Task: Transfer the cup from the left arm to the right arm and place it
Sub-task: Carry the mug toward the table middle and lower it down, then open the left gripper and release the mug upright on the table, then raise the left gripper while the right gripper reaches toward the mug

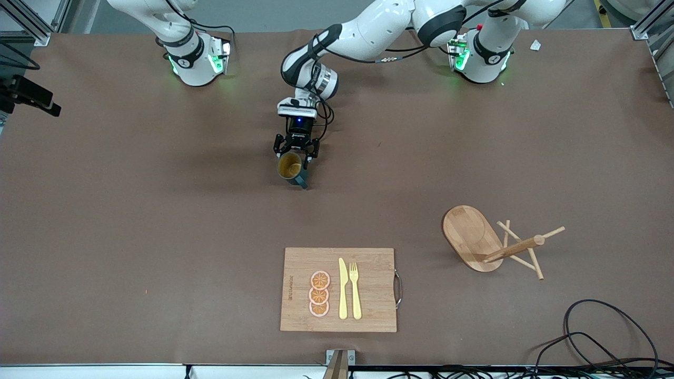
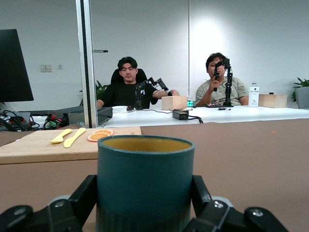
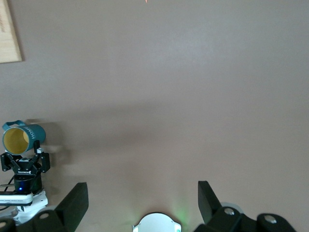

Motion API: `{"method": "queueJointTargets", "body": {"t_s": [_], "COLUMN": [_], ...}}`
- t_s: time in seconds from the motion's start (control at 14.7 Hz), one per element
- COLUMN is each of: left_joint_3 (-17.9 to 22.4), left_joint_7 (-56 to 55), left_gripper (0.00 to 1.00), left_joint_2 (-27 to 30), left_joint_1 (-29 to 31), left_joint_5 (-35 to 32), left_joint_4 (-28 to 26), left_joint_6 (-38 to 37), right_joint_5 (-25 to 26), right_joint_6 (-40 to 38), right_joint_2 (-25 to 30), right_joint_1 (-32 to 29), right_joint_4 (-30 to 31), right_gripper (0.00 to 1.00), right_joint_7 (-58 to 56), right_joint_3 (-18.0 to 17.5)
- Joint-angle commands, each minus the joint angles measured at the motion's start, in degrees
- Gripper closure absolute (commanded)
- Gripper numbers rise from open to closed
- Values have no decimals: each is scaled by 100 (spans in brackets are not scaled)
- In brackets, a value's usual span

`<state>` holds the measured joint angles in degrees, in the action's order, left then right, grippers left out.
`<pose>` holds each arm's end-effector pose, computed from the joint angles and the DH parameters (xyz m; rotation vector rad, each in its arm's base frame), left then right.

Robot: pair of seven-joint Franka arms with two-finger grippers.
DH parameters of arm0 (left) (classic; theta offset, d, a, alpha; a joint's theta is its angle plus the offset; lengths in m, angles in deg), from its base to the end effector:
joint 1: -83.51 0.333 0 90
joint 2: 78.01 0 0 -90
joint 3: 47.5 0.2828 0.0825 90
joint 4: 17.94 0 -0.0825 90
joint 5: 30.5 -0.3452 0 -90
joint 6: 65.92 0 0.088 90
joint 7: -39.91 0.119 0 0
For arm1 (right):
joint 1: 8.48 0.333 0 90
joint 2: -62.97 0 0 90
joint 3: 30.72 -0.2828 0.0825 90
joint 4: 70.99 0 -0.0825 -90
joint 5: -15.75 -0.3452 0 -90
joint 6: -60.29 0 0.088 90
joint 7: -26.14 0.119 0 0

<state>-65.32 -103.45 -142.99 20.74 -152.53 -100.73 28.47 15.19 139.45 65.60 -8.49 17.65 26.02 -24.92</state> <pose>0.2403 -0.6062 0.0751 2.1547 -0.1811 2.1194 0.4788 -0.0486 0.5969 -3.1119 0.1521 0.1854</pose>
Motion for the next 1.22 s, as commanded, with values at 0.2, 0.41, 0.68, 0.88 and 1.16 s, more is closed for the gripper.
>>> {"method": "queueJointTargets", "body": {"t_s": [0.2,0.41,0.68,0.88,1.16], "left_joint_3": [-292,-432,-1064,-2012,-4058], "left_joint_7": [483,739,1081,1475,2292], "left_gripper": [0,0,0,0,0], "left_joint_2": [143,388,906,1303,1558], "left_joint_1": [-60,-25,430,1220,2985], "left_joint_5": [758,1295,2068,2464,3096], "left_joint_4": [149,149,158,149,158], "left_joint_6": [-8,44,123,194,168], "right_joint_5": [21,12,-49,-58,-67], "right_joint_6": [266,634,830,786,847], "right_joint_2": [-762,-1150,-1168,-1142,-1080], "right_joint_1": [-262,-517,-570,-334,175], "right_joint_4": [-14,-14,39,179,495], "right_gripper": [0,0,0,0,0], "right_joint_7": [21,-407,79,1686,3532], "right_joint_3": [-17,-17,-17,-52,-53]}}
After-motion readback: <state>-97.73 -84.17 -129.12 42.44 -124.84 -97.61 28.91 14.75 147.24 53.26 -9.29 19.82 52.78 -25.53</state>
